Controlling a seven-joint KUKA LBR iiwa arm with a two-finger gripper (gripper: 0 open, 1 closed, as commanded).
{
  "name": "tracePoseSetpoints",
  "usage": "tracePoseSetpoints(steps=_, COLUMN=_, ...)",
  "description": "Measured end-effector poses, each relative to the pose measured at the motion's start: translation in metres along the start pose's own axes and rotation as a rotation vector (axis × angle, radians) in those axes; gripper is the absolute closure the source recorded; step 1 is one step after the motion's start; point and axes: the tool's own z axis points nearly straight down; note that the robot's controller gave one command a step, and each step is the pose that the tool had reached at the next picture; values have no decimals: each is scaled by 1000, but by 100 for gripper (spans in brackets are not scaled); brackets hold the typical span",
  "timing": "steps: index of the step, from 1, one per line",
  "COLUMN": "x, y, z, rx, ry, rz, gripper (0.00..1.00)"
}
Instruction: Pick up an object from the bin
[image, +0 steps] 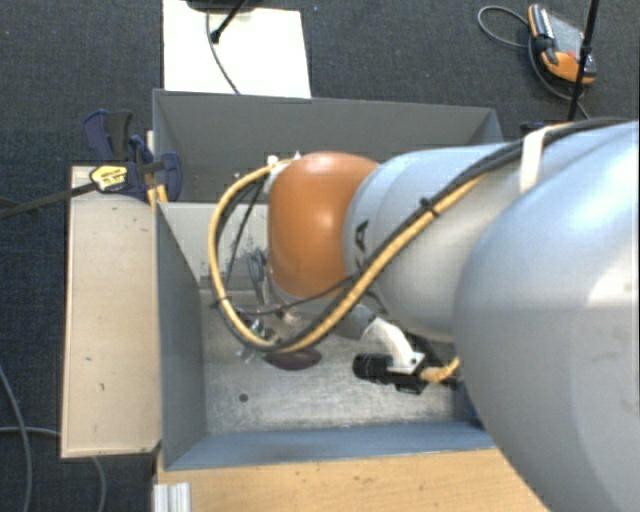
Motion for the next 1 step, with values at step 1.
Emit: tracePoseSetpoints(steps=1, x=-1, y=1, z=-60, rx=1, ry=0, rz=7, gripper=100)
